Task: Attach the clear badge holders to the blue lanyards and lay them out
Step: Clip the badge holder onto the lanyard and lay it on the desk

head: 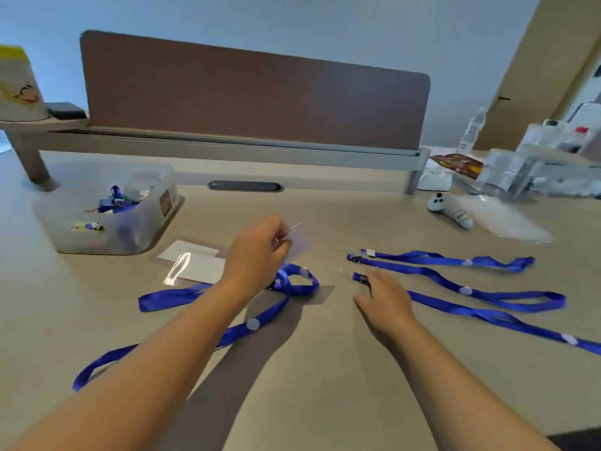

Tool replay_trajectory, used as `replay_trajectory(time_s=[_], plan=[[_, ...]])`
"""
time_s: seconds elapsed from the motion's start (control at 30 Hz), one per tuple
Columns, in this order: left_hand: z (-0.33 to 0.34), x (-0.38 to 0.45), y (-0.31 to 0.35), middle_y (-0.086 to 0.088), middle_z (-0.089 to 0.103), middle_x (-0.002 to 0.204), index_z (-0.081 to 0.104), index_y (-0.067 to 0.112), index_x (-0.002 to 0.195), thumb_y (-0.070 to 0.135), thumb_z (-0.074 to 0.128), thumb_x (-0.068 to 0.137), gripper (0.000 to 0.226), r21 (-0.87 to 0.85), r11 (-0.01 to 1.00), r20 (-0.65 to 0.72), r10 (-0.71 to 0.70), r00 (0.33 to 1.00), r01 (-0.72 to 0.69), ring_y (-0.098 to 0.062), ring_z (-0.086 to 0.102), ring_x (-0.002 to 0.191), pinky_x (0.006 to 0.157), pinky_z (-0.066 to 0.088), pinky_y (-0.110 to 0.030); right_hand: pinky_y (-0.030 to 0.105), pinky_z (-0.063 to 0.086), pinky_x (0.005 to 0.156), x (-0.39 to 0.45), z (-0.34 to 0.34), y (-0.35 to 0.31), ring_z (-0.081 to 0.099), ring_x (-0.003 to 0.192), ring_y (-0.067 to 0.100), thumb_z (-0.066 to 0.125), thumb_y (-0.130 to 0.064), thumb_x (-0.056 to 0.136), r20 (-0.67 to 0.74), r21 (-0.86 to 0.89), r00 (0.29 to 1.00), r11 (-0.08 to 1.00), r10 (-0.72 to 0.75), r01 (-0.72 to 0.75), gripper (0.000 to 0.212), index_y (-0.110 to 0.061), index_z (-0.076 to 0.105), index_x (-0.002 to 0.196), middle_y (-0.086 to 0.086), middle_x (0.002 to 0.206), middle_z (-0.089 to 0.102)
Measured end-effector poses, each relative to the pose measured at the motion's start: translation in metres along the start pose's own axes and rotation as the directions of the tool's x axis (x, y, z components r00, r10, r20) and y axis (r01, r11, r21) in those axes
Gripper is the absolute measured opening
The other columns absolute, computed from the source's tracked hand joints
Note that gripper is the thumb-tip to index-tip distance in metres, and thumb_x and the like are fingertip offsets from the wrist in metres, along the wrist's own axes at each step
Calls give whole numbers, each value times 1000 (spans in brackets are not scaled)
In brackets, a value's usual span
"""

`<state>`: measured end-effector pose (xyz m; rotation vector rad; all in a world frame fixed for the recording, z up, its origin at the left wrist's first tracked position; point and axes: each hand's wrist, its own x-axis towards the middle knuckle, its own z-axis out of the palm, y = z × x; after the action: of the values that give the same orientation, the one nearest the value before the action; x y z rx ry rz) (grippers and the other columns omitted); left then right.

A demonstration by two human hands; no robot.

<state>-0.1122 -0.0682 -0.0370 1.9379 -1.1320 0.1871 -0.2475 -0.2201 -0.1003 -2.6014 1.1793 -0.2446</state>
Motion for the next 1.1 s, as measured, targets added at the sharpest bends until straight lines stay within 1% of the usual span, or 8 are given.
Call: replay_trajectory(time_s=[0.2, 0.3, 0.43, 0.7, 0.8, 0.9, 0.97, 1.1], plan=[[17, -7, 4, -4, 53, 76, 56, 5, 86, 9, 54, 84, 5, 4, 1000, -15, -31, 999, 31, -21, 50, 72, 60, 40, -24, 36, 40, 82, -2, 11, 6, 52, 100, 27, 44, -38, 88, -143, -114, 989, 993, -35, 18, 32, -12, 55, 102, 8, 108, 60], [22, -6, 5, -4, 53, 78, 56, 5, 87, 9, 54, 85, 5, -7, 999, -18, -50, 999, 49, -20, 49, 73, 59, 38, -19, 35, 40, 86, 3, 14, 2, 50, 102, 24, 47, -46, 87, -168, -138, 982, 988, -91, 68, 38, -14, 54, 105, 6, 109, 57], [26, -5, 7, -5, 55, 79, 56, 5, 87, 10, 54, 85, 5, 3, 998, -14, -62, 998, 62, -20, 49, 73, 64, 42, -29, 33, 41, 88, 9, 15, -4, 49, 104, 21, 48, -41, 89, -115, -30, 981, 988, -155, 153, 35, -15, 58, 110, 5, 114, 57], [32, 4, 14, -6, 52, 79, 55, 1, 88, 8, 53, 85, 8, 25, 998, -54, -57, 997, 58, -23, 49, 75, 67, 45, -35, 32, 44, 69, 5, 1, -11, 52, 77, 18, 36, -22, 96, -186, 269, 970, 942, -154, 201, 28, -5, 58, 98, 12, 97, 63], [32, 9, 19, -7, 51, 79, 53, 6, 84, 7, 51, 86, 3, 6, 999, -51, -53, 997, 53, -24, 49, 74, 60, 41, -29, 44, 49, 73, 1, -17, -21, 56, 75, 25, 37, -18, 96, -221, 507, 971, 839, -95, 197, 27, 0, 57, 96, 15, 88, 63], [31, 13, 29, -7, 51, 81, 51, 7, 89, 2, 49, 85, 7, -43, 998, -57, -54, 997, 52, -23, 48, 73, 58, 39, -22, 26, 40, 58, 0, -31, -33, 46, 62, 7, 36, -16, 96, -213, 636, 974, 746, -79, 200, 26, -1, 57, 101, 3, 80, 56], [29, 15, 36, -4, 51, 86, 51, 4, 100, -1, 47, 84, 18, -80, 996, -58, -49, 997, 44, -20, 49, 78, 59, 38, -16, 18, 36, 57, 0, -40, -40, 44, 63, 4, 36, -16, 96, -218, 672, 973, 712, -74, 204, 25, -3, 57, 101, -2, 71, 52], [22, 18, 50, -3, 50, 88, 54, 3, 97, 5, 47, 86, 13, -172, 985, -68, -44, 997, 31, -12, 45, 71, 59, 38, -18, 24, 40, 61, -1, -55, -48, 45, 64, 8, 33, -12, 94, -180, 736, 982, 656, -51, 169, 28, -4, 59, 103, -3, 65, 48]])
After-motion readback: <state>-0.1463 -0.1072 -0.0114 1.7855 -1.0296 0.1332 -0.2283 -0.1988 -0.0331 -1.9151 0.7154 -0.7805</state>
